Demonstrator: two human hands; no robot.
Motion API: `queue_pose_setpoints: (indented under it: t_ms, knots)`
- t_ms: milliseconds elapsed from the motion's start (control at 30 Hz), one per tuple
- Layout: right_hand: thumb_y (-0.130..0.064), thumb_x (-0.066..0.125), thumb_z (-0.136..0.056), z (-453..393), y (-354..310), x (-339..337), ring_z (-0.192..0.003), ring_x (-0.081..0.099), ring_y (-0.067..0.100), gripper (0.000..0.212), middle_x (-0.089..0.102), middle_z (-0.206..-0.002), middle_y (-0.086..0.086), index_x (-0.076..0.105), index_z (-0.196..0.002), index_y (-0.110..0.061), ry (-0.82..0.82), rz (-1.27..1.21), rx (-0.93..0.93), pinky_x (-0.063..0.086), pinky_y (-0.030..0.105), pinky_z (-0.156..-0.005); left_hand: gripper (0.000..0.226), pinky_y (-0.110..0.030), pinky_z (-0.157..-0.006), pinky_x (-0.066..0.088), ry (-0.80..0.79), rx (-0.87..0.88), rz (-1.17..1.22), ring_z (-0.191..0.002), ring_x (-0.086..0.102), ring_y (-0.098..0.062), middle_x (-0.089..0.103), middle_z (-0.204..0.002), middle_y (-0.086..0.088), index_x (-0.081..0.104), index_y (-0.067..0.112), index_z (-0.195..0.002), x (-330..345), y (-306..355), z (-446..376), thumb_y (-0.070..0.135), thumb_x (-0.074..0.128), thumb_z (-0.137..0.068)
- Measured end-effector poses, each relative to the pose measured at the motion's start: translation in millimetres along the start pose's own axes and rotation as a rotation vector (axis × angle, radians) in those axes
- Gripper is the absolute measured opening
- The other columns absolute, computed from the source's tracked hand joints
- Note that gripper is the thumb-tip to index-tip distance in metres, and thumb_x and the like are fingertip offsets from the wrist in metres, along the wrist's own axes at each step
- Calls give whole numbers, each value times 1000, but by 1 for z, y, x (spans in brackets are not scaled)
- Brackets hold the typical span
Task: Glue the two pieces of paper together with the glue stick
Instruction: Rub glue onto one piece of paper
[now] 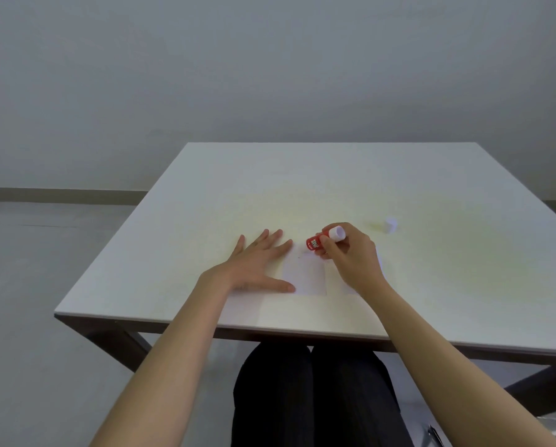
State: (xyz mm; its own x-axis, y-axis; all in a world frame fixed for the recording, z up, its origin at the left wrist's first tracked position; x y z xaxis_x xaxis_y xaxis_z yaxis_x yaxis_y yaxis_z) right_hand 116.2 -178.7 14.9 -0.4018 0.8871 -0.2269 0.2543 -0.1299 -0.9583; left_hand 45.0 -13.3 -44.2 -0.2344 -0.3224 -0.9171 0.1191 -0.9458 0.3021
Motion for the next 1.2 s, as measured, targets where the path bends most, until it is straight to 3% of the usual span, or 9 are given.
queue_pose_setpoints:
  t_ms: [67,200,333,433,633,833,1033,1200]
  knots:
    - [-12,59,-90,9,-1,10,-72,72,6,7,75,-81,-3,64,-93,-9,-93,-7,-41,54,13,-66,103,-47,-113,-21,5,2,10,-143,-23,-7,-17,-159,13,-1,41,-148,0,-1,0,79,50,-67]
    - [-13,60,-89,16,2,19,-71,73,19,7,75,-82,10,64,-91,-8,-241,-36,-33,60,28,-68,104,-47,-113,-22,10,2,31,-143,-23,-6,-16,-159,14,0,42,-148,1,-1,-2,78,53,-67]
    - [-7,56,-92,5,12,3,-75,73,29,7,72,-84,18,61,-92,-2,-81,-145,67,60,37,-71,104,-47,-113,-21,7,1,32,-143,-23,-6,-16,-159,14,1,42,-148,2,-2,-1,80,51,-65]
    - [-10,57,-91,5,16,-7,-78,73,26,7,74,-84,12,62,-93,-5,5,-128,95,59,37,-74,104,-47,-113,-21,15,3,46,-143,-23,-6,-15,-159,15,2,42,-148,1,-3,0,80,51,-65]
    - [-11,56,-90,18,2,14,-68,72,26,11,74,-80,14,63,-88,-3,-319,-35,69,60,37,-68,105,-48,-112,-21,11,-2,34,-144,-22,-9,-15,-159,14,2,40,-149,1,-3,-3,77,55,-67]
    - [-12,55,-91,3,7,-17,-72,73,28,13,73,-79,17,62,-89,-1,-30,46,99,57,39,-73,104,-47,-112,-21,23,-1,38,-144,-21,-8,-14,-159,14,3,41,-149,1,-3,-4,77,55,-66]
    - [-13,57,-83,10,11,-6,-56,68,26,14,72,-68,16,61,-80,0,-169,31,142,58,45,-60,104,-48,-112,-21,28,5,50,-144,-20,-9,-13,-160,13,4,40,-149,-1,-1,-3,76,57,-67]
    - [-12,54,-82,5,16,-26,-58,70,26,13,70,-62,10,60,-77,-2,58,35,159,59,40,-61,101,-48,-113,-21,30,-5,56,-144,-20,-8,-13,-160,13,5,40,-149,-1,-2,-1,72,58,-70]
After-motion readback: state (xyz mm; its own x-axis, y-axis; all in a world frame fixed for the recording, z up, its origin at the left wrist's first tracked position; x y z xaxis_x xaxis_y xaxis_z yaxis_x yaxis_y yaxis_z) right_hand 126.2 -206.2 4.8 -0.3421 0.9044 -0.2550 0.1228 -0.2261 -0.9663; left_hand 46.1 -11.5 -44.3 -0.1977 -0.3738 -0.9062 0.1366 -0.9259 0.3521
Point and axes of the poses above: each hand's wrist, its own z-axis away from the middle knuckle, its own x-axis out of the palm, y = z × x, the point moved 9 cm from there along -z, towards the middle knuckle
